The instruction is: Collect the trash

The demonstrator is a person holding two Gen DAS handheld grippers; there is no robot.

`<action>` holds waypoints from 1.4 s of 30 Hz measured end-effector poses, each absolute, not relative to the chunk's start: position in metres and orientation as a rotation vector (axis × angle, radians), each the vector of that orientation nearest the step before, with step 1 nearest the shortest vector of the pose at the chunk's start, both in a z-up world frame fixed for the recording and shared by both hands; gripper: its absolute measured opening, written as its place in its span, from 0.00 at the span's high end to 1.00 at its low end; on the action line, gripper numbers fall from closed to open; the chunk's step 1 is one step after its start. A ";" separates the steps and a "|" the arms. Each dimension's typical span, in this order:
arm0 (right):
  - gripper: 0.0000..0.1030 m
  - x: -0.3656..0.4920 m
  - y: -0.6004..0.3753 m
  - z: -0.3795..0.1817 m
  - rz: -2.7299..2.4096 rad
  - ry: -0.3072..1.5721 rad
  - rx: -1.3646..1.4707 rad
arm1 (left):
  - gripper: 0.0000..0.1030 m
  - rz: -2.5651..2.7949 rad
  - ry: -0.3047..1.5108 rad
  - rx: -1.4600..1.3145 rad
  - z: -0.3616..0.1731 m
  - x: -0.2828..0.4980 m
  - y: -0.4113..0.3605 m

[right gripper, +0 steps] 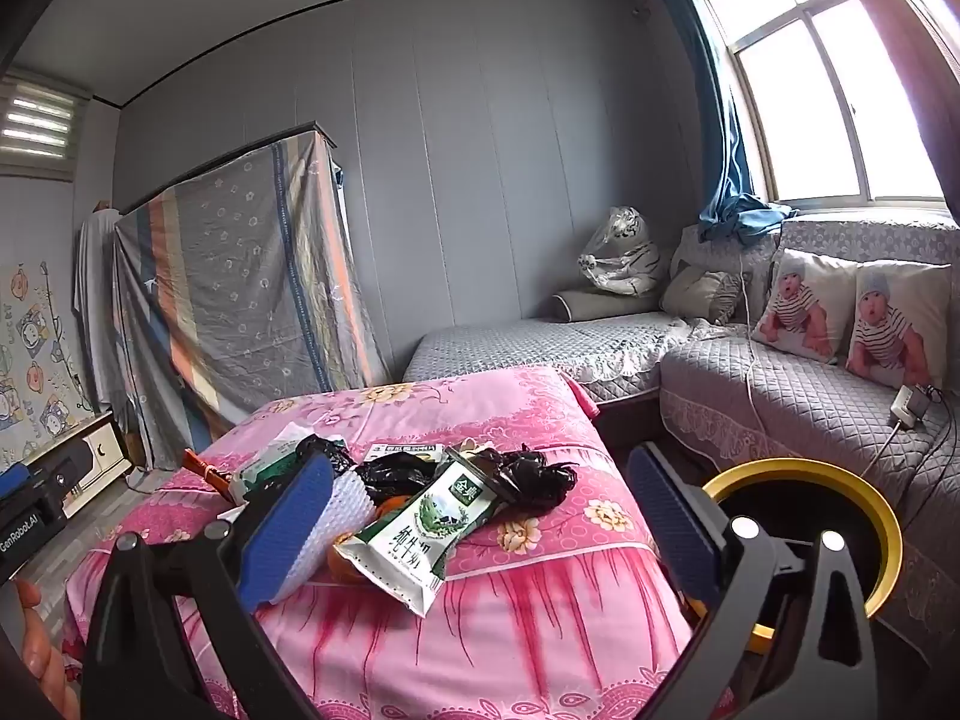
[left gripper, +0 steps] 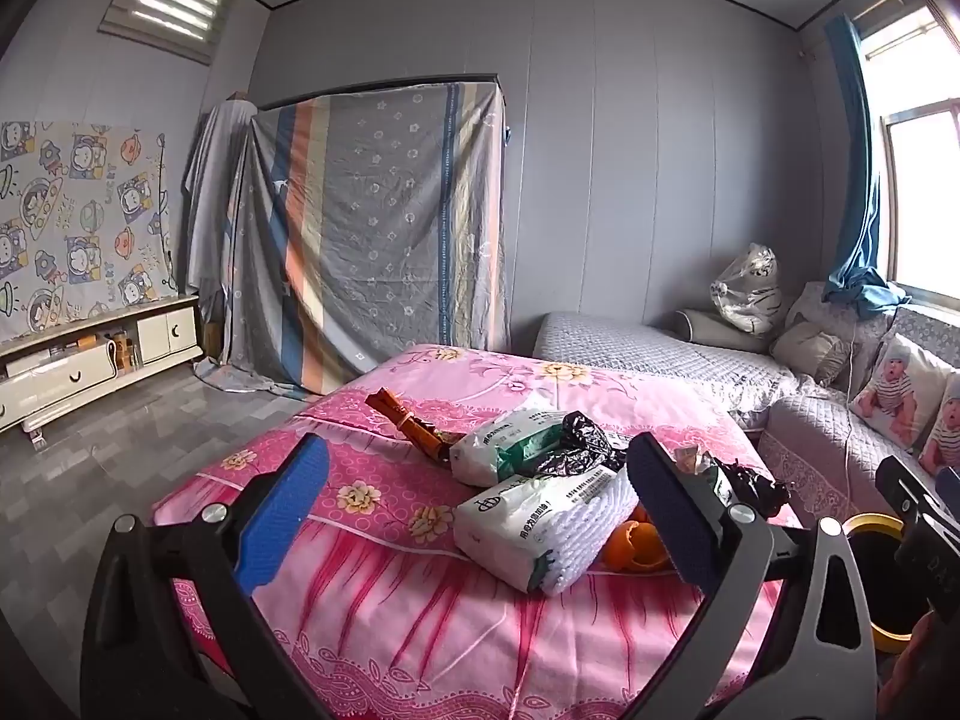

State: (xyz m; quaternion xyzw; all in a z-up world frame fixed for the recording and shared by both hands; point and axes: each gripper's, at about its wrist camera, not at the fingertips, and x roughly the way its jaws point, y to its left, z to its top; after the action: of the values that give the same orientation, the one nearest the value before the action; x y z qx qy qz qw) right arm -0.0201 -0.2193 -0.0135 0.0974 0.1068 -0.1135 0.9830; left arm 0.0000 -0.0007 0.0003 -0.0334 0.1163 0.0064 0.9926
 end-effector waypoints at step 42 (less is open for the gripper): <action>0.07 -0.017 -0.225 -0.016 -0.224 0.214 0.201 | 0.08 -0.003 0.218 -0.053 0.006 -0.005 -0.003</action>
State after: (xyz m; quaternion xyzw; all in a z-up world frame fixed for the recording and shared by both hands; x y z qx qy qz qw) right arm -0.0173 -0.2246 -0.0161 0.0999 0.1062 -0.1113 0.9830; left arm -0.0046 -0.0034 0.0061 -0.0263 0.1089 -0.0016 0.9937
